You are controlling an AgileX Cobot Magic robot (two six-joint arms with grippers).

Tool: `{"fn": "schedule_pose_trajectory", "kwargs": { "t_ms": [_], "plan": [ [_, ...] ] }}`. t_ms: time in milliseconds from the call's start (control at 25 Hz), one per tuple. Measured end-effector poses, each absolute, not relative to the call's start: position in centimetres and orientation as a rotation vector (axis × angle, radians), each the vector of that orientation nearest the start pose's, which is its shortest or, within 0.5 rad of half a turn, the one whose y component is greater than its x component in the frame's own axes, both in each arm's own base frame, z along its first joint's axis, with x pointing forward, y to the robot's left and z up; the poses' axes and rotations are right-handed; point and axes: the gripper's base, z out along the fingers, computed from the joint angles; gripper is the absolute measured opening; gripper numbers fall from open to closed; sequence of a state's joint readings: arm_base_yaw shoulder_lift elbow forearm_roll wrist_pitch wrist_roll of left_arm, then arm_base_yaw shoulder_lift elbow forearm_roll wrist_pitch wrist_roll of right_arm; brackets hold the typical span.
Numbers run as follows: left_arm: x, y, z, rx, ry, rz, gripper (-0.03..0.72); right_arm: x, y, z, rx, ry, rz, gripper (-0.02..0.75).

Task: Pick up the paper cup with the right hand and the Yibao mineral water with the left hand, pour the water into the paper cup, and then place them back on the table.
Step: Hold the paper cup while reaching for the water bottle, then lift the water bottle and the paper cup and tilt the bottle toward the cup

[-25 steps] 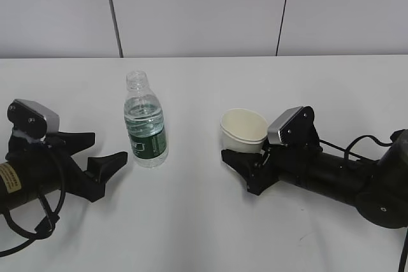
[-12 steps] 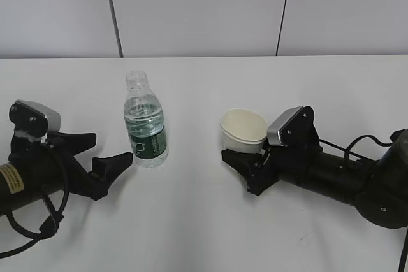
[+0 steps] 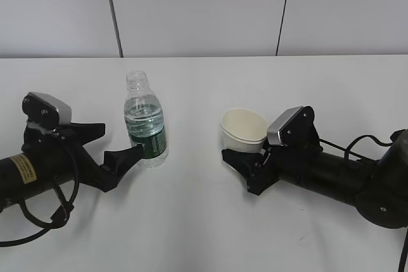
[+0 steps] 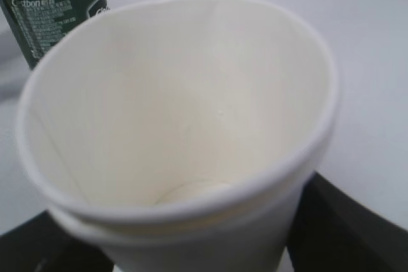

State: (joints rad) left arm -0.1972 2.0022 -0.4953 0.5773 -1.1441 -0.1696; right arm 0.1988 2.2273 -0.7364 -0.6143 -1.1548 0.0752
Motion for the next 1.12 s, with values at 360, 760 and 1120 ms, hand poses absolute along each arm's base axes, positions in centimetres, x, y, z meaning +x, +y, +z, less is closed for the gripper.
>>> {"fn": "schedule_pose_trajectory", "kwargs": {
  "t_ms": [360,760,1120],
  "plan": [
    [27.9,-11.5,8.6,0.663,1.790,-0.595,0.648,32.3,11.4,5.4,-0.737,1.731,0.522,0.540],
    [30.2,-13.6,7.5,0.688,1.749,-0.614,0.641,32.3,11.4,5.5,-0.738,1.730,0.520,0.540],
    [31.0,-13.6,7.1,0.642,1.758,-0.594,0.618,32.3,11.4,5.5,-0.738,1.730,0.520,0.540]
  ]
}}
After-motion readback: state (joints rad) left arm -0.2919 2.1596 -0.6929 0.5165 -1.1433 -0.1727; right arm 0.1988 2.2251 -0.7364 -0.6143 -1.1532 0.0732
